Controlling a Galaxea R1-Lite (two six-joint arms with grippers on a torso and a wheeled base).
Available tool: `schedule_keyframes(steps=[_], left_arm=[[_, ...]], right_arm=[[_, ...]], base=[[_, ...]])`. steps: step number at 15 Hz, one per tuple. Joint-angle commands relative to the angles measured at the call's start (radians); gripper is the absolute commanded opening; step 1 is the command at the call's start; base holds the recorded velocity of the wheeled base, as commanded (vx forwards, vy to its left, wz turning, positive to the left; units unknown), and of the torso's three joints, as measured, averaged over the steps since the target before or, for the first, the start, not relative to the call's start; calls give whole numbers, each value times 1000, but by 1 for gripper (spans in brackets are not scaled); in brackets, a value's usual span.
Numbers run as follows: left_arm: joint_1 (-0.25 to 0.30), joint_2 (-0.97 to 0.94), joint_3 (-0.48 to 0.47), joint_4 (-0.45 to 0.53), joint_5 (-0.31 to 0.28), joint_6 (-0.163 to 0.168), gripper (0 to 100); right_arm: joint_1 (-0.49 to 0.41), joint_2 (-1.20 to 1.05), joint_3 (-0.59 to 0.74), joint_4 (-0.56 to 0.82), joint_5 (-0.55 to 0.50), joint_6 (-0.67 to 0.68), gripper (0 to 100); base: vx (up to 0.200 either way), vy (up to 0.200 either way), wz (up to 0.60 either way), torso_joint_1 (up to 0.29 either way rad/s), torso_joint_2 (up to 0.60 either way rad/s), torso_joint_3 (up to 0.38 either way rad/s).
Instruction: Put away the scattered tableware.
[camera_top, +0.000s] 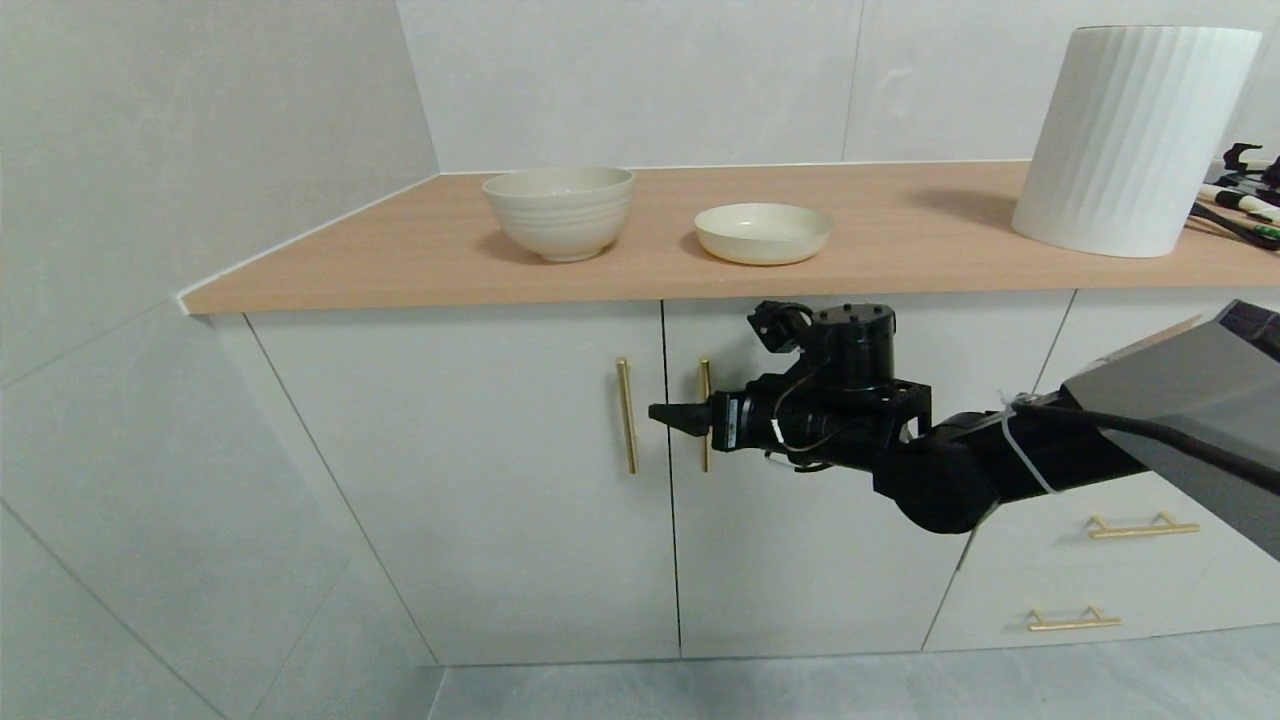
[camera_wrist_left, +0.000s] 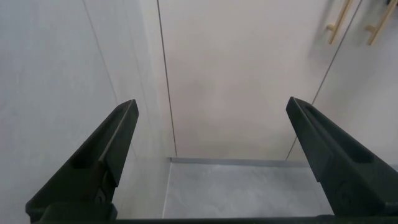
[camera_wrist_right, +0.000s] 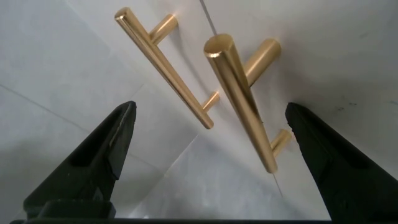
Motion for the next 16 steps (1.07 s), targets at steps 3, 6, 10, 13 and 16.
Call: schedule_keyframes(steps=[3, 6, 10, 13, 16], left_arm=[[0, 0, 0, 0, 0, -1, 100], [0, 0, 0, 0, 0, -1, 100], [0, 0, 0, 0, 0, -1, 100], [0, 0, 0, 0, 0, -1, 100], [0, 0, 0, 0, 0, -1, 100]], right_arm=[[20, -3, 28, -47, 10, 2, 100], [34, 9, 28, -70, 10, 3, 100], [54, 6, 50, -72, 15, 5, 100], [75, -1, 70, -73, 19, 6, 100], [84, -9, 82, -90, 19, 8, 100]], base=[[0, 0, 0, 0, 0, 0], [0, 0, 0, 0, 0, 0], [0, 0, 0, 0, 0, 0], [0, 0, 0, 0, 0, 0], [0, 0, 0, 0, 0, 0]])
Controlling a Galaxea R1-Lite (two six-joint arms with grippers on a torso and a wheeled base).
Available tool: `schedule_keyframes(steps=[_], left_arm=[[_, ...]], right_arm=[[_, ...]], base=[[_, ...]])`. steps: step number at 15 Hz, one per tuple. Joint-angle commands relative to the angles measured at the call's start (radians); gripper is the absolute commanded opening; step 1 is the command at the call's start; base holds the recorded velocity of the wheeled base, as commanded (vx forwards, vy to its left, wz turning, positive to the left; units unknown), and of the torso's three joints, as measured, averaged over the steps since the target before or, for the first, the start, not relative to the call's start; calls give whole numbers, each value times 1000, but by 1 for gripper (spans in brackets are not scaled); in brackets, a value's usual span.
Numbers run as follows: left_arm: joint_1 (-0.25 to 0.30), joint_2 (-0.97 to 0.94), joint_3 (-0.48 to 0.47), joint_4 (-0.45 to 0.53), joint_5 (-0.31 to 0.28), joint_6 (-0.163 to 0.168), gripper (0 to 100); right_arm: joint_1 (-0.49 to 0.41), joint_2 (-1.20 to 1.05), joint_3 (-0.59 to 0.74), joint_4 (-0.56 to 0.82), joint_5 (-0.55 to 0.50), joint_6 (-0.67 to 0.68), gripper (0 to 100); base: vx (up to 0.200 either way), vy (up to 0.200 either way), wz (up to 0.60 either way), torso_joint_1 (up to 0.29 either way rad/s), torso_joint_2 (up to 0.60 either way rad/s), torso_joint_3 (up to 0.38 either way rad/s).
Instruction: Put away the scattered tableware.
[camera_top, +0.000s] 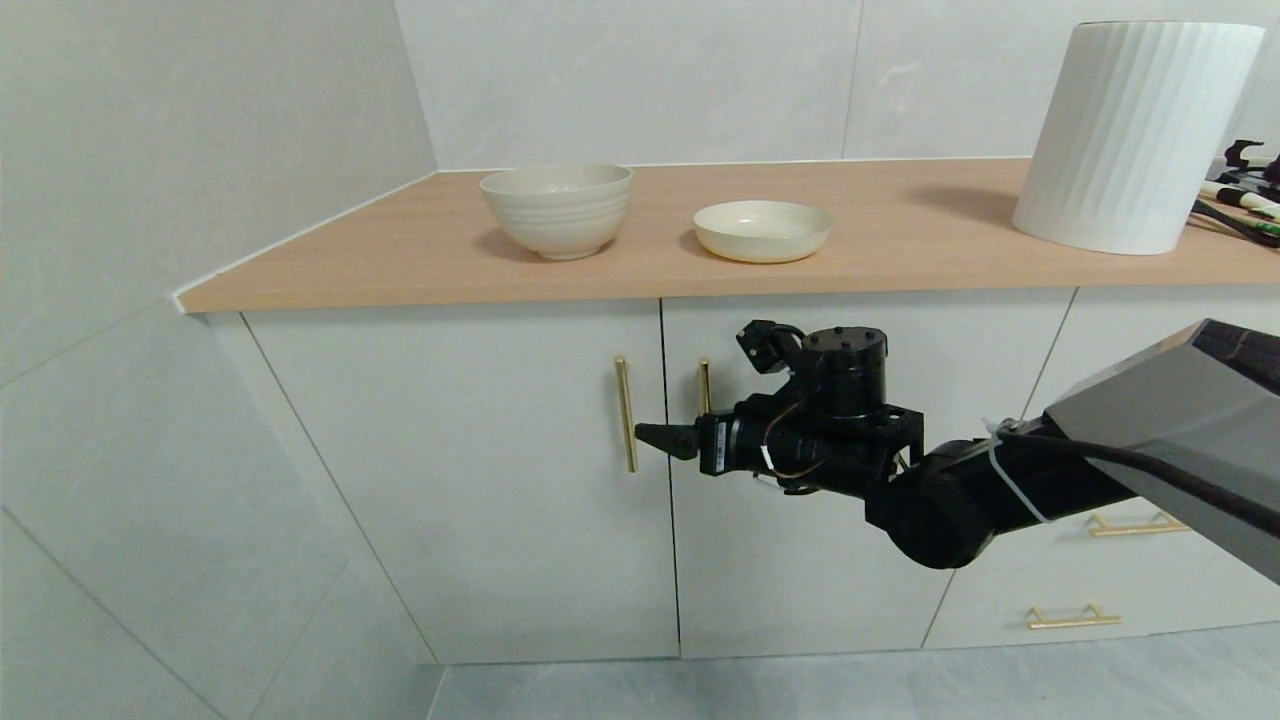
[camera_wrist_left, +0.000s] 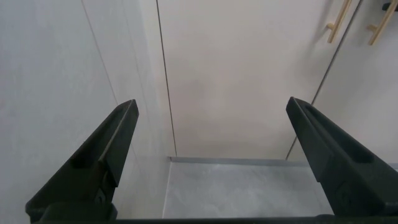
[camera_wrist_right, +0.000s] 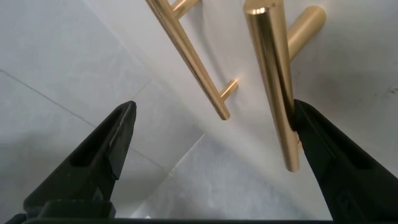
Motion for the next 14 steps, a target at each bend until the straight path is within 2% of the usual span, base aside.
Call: schedule_keyframes(steps=[1, 4, 8, 11, 12, 14], left_arm=[[0, 0, 0, 0, 0, 0, 100], [0, 0, 0, 0, 0, 6, 100], [0, 0, 0, 0, -1, 15, 100], [0, 0, 0, 0, 0, 46, 100], [0, 0, -12, -6, 2, 61, 100], [0, 8, -126, 50, -30, 61, 100]], right_arm=[[7, -13, 14, -10, 7, 3, 100], [7, -41, 51, -25, 68, 4, 100], [19, -133, 186, -60, 84, 4, 100], [58, -171, 298, -129, 84, 4, 100], [75, -189, 359, -165, 82, 4, 100], [81, -231, 427, -205, 82, 3, 100]], base=[[0, 0, 0, 0, 0, 0], [0, 0, 0, 0, 0, 0], [0, 0, 0, 0, 0, 0], [0, 0, 0, 0, 0, 0], [0, 0, 0, 0, 0, 0], [0, 0, 0, 0, 0, 0]])
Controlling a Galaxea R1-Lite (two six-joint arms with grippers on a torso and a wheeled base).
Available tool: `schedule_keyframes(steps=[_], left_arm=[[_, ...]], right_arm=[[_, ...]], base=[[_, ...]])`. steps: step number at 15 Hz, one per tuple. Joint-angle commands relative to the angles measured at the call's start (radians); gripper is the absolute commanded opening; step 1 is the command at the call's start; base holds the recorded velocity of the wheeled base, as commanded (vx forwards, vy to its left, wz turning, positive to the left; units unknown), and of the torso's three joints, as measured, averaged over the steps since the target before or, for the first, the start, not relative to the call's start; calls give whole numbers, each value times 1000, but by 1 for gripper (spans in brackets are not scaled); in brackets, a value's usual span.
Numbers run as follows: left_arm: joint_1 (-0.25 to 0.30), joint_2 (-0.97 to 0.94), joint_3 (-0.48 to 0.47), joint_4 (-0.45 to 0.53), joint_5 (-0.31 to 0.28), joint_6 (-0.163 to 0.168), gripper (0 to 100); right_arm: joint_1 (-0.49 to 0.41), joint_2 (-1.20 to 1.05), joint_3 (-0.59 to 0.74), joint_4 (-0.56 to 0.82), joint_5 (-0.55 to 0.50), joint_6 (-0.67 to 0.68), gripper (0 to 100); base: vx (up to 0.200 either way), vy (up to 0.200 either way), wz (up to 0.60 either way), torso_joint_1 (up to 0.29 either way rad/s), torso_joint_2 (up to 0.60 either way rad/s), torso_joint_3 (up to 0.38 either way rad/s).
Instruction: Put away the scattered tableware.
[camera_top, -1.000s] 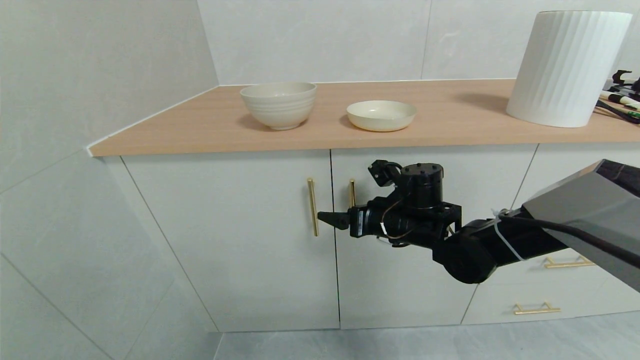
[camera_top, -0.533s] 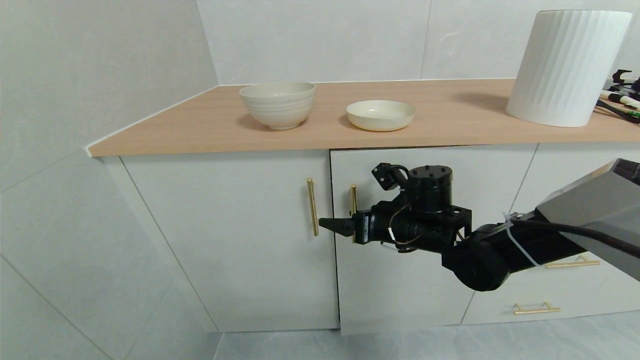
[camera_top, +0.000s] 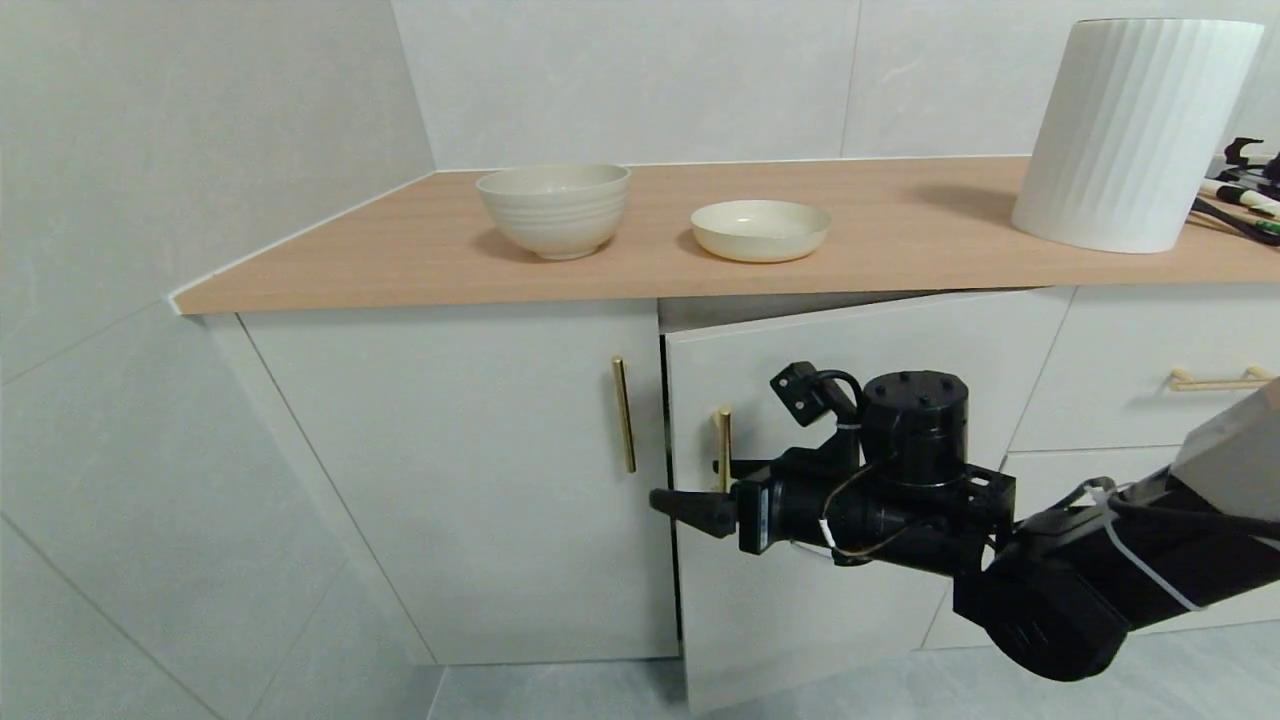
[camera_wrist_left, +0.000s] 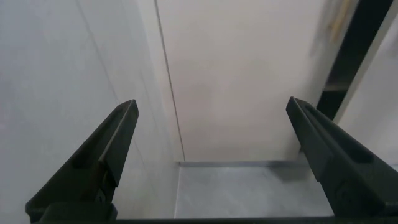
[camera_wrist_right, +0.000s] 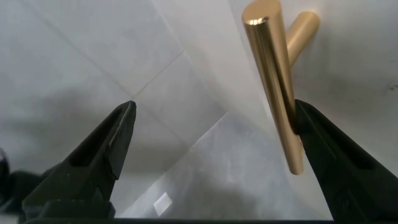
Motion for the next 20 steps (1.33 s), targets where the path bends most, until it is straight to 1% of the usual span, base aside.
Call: schedule_keyframes(steps=[1, 2, 3, 4, 8, 9, 10, 11, 12, 13, 14, 15, 16, 17, 18, 20], left_arm=[[0, 37, -159, 127, -62, 1, 100], [0, 87, -218, 195, -105, 1, 100], [0, 117, -245, 213, -122, 0, 100], [0, 255, -319, 227, -164, 1, 100], [-1, 653, -495, 213, -226, 1, 100], [-1, 724, -523, 190, -259, 1, 100], [-3, 788, -538, 152, -306, 0, 100], [-4, 834, -546, 126, -338, 1, 100], [-24, 885, -560, 106, -360, 0, 100], [-63, 919, -572, 104, -361, -8, 100], [-113, 948, -580, 103, -363, -28, 100], [-169, 980, -586, 90, -363, -56, 100], [-202, 1000, -587, 75, -363, -76, 100], [-250, 1040, -586, 32, -363, -111, 100], [-271, 1078, -584, -6, -363, -120, 0], [-304, 1150, -584, -52, -363, -122, 0]], right_arm=[[11, -76, 77, -18, 6, 0, 100], [13, -93, 96, -18, 6, 0, 100], [13, -99, 103, -18, 6, 1, 100], [25, -121, 126, -19, 6, 1, 100], [53, -187, 194, -19, 6, 1, 100], [56, -205, 212, -19, 6, 1, 100], [59, -220, 234, -19, 6, 1, 100], [63, -231, 249, -19, 6, 3, 100], [71, -242, 257, -19, 6, 3, 100], [79, -248, 266, -19, 6, 3, 100], [85, -248, 269, -19, 6, 3, 100], [91, -246, 274, -19, 6, 3, 100], [91, -246, 277, -19, 6, 3, 100], [93, -253, 281, -19, 6, 3, 100], [93, -268, 284, -19, 6, 3, 100], [93, -285, 287, -19, 6, 3, 100]], base=[[0, 0, 0, 0, 0, 0], [0, 0, 0, 0, 0, 0], [0, 0, 0, 0, 0, 0], [0, 0, 0, 0, 0, 0], [0, 0, 0, 0, 0, 0], [0, 0, 0, 0, 0, 0], [0, 0, 0, 0, 0, 0], [0, 0, 0, 0, 0, 0], [0, 0, 0, 0, 0, 0], [0, 0, 0, 0, 0, 0], [0, 0, 0, 0, 0, 0], [0, 0, 0, 0, 0, 0], [0, 0, 0, 0, 0, 0], [0, 0, 0, 0, 0, 0], [0, 0, 0, 0, 0, 0], [0, 0, 0, 0, 0, 0]])
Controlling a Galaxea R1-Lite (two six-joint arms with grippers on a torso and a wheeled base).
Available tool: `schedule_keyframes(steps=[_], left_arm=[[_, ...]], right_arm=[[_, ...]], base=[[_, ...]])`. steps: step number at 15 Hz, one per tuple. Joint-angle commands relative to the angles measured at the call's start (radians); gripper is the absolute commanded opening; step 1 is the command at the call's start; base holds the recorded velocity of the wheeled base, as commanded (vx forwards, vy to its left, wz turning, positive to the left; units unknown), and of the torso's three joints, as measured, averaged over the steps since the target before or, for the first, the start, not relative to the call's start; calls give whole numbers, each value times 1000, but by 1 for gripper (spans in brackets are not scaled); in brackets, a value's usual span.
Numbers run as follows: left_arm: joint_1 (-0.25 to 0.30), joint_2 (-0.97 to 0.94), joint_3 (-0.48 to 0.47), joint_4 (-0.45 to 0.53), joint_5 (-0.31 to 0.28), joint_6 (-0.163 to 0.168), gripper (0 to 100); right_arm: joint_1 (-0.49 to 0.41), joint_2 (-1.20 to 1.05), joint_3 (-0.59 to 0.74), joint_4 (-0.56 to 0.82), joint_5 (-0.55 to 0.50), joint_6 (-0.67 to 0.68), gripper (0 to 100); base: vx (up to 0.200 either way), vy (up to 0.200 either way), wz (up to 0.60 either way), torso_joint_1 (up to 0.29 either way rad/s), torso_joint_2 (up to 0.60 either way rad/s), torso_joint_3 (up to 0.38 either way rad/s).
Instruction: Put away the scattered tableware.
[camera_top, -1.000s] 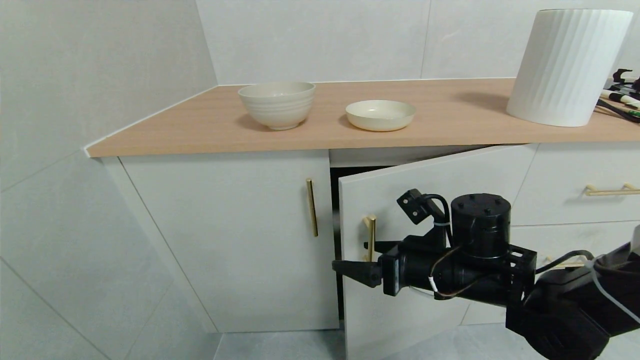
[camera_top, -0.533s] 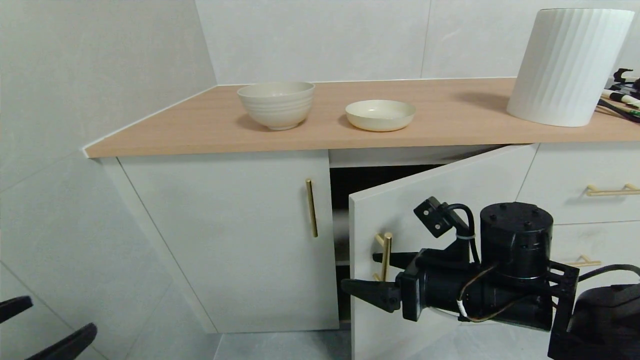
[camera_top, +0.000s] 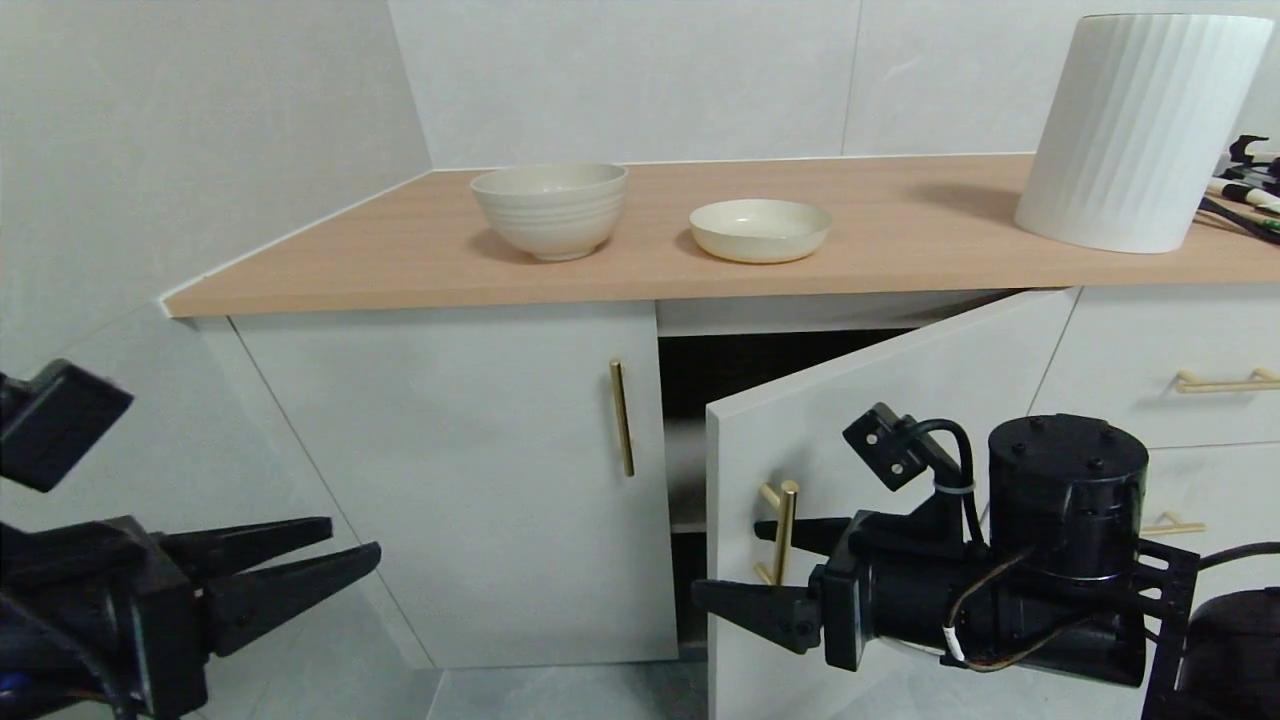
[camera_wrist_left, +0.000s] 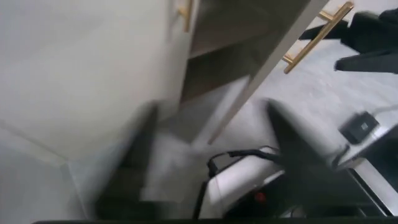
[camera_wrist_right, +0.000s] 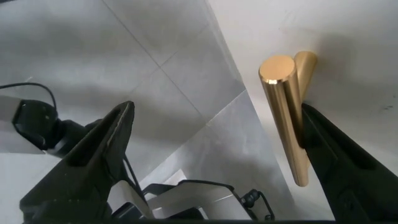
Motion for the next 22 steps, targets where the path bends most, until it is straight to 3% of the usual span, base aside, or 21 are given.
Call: schedule_keyframes(steps=[1, 5, 8, 11, 12, 15, 18, 20, 22], left_arm=[[-54, 136, -4, -42, -1, -3, 0], [-135, 279, -25, -131, -1, -4, 0], [-174, 440, -48, -296, -2, -18, 0], [-246, 598, -128, -412, -1, -135, 0], [-270, 641, -151, -427, -1, -153, 0], [-310, 761, -244, -460, 2, -156, 0], [-352, 788, -255, -460, 6, -161, 0], [-371, 794, -266, -489, 6, -202, 0], [-381, 813, -266, -562, 16, -282, 0]], right_arm=[[1, -24, 4, -8, 5, -1, 100], [7, -29, 16, -8, 5, -1, 100], [9, -39, 18, -8, 5, -3, 100], [9, -41, 18, -8, 3, -3, 100], [9, -41, 18, -8, 3, -3, 100], [9, -39, 18, -8, 3, -3, 100], [9, -30, 18, -8, 3, -5, 100], [9, -16, 16, -8, 2, -5, 100], [9, -12, 16, -8, 2, -5, 100]], base=[[0, 0, 0, 0, 0, 0], [0, 0, 0, 0, 0, 0], [0, 0, 0, 0, 0, 0], [0, 0, 0, 0, 0, 0], [0, 0, 0, 0, 0, 0], [0, 0, 0, 0, 0, 0], [0, 0, 0, 0, 0, 0], [0, 0, 0, 0, 0, 0], [0, 0, 0, 0, 0, 0]])
